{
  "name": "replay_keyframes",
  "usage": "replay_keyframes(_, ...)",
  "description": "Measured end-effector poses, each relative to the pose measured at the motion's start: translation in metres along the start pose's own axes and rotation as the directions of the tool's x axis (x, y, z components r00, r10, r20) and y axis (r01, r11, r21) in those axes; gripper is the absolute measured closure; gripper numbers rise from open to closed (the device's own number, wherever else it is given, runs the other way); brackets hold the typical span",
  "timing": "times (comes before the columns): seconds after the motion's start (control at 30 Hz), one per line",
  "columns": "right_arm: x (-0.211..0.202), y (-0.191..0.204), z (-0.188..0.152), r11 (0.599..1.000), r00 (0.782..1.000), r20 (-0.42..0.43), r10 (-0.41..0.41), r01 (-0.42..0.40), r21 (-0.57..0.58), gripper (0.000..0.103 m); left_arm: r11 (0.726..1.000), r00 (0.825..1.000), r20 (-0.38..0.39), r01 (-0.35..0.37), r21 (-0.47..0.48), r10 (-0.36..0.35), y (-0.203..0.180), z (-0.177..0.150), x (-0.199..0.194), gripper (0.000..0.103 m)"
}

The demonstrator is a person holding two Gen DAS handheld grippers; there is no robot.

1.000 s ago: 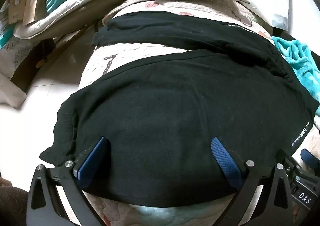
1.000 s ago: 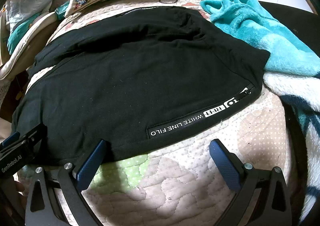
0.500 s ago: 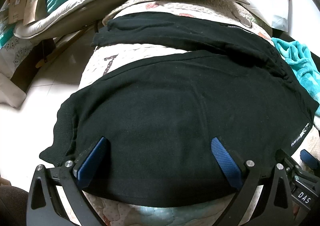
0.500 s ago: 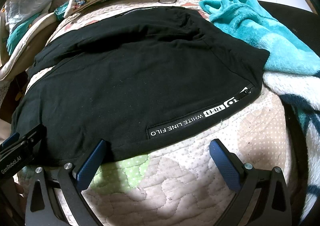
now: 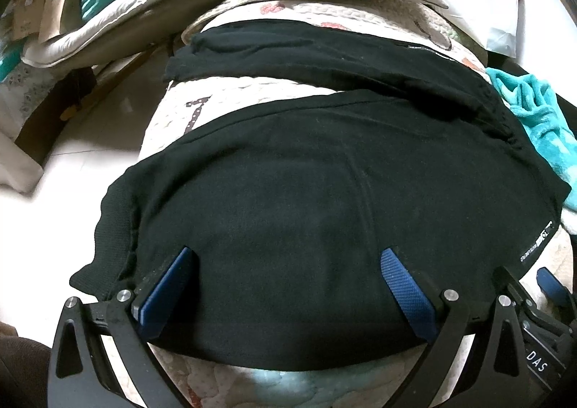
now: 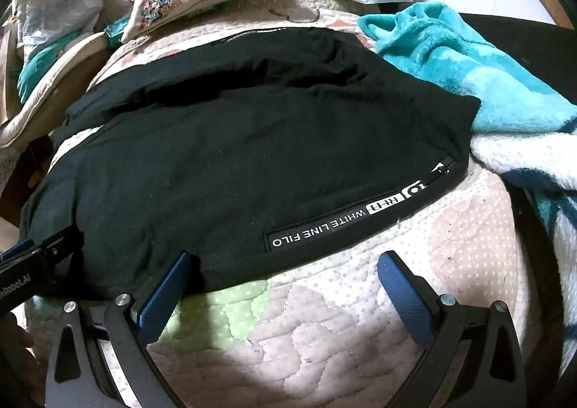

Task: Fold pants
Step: 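Position both grippers open at the waistband edge of the black pants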

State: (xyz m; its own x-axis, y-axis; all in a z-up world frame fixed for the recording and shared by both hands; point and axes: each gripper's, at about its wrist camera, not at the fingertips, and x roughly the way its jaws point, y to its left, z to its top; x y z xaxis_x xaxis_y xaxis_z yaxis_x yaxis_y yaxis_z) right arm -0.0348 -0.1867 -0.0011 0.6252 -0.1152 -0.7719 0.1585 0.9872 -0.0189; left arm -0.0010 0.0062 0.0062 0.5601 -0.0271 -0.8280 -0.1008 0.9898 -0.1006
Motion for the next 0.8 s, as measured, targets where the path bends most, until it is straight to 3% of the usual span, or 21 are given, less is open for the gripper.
replay_keyframes(0.4, 0.003, 0.007, 0.001, 0.998, 0.998, 0.025, -0.055, 0.055, -0.005, 0.000, 0.998, 0.998, 0.020, 0.059, -0.012, -0.059, 0.001, -0.001, -0.001, 0.000)
replay_keyframes(0.47, 0.004, 0.008, 0.001, 0.997, 0.997, 0.023, -0.070, 0.071, -0.010, 0.000, 0.995, 0.995, 0.022, 0.099, -0.029, -0.098, 0.002, -0.002, -0.002, 0.000)
replay_keyframes(0.7, 0.007, 0.017, 0.002, 0.988, 0.989, 0.012, -0.150, 0.151, -0.028, 0.000, 0.996, 0.996, -0.003, 0.088, -0.018, -0.088, 0.002, -0.004, -0.003, 0.000)
replay_keyframes(0.8, 0.006, 0.015, -0.003, 0.990, 0.989, 0.035, -0.142, 0.142, -0.017, 0.000, 0.997, 0.997, -0.030, 0.077, -0.012, -0.077, 0.002, -0.004, -0.003, 0.000)
